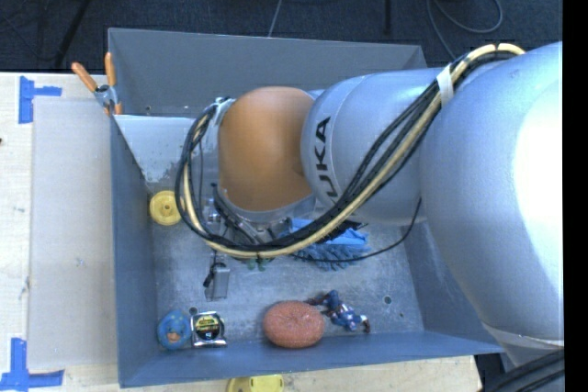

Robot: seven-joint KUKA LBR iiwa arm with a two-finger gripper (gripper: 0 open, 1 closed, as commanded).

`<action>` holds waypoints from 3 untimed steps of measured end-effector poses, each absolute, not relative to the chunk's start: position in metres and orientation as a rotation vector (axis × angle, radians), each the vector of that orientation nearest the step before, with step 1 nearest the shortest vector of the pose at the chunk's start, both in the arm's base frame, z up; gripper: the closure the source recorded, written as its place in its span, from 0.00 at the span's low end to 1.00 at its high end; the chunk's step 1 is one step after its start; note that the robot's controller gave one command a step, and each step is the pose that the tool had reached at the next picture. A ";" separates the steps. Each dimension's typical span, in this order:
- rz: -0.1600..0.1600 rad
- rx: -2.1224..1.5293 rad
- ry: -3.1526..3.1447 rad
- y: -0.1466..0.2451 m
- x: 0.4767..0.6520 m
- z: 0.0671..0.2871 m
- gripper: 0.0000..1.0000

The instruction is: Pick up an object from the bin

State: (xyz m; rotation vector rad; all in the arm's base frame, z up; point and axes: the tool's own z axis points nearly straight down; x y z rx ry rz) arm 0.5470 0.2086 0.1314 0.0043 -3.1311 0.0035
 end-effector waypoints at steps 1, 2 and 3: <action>0.001 -0.003 -3.139 0.208 0.549 0.136 0.00; 0.000 0.118 -3.140 0.203 0.517 0.104 0.00; 0.000 0.501 -3.096 0.171 0.518 0.085 0.00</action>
Offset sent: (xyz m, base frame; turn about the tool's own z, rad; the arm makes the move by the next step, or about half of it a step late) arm -0.0646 -0.0095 -0.0614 -0.1494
